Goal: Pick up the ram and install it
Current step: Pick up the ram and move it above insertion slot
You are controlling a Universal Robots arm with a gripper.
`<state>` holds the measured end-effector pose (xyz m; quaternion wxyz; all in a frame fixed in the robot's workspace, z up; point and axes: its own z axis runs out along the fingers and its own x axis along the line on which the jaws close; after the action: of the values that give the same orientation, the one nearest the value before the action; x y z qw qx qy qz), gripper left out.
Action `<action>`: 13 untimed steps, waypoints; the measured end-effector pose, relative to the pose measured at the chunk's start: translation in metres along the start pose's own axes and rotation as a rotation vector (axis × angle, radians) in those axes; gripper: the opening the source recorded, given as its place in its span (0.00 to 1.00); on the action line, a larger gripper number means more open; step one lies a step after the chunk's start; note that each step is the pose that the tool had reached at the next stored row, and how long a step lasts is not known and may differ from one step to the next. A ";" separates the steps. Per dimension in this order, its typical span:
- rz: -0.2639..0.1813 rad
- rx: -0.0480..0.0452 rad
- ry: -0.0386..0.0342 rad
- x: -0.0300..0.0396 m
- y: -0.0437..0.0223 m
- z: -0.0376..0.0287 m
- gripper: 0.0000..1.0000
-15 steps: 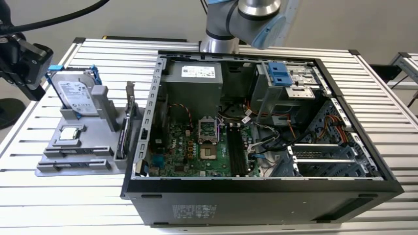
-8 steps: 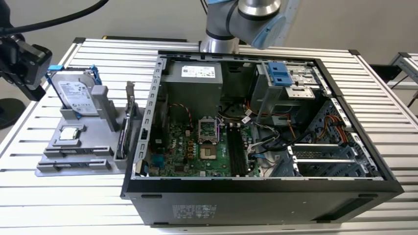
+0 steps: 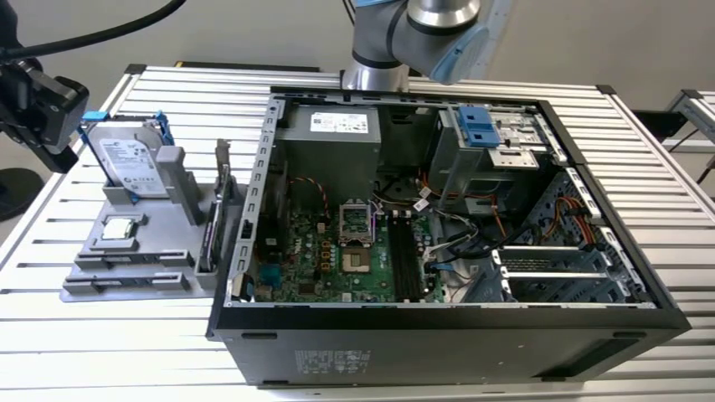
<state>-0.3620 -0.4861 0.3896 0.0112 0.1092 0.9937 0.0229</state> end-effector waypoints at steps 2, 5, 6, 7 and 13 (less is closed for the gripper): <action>0.000 0.0001 0.0000 0.0000 0.0000 0.0000 0.00; 0.001 0.0003 -0.0001 0.0000 0.0000 0.0000 0.00; 0.003 0.0003 -0.0003 0.0000 0.0000 0.0000 0.00; 0.007 0.0005 -0.0004 0.0001 0.0000 0.0000 0.00; 0.045 0.0011 -0.0022 0.0003 -0.0001 0.0000 0.00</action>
<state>-0.3624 -0.4861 0.3896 0.0118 0.1314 0.9910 0.0225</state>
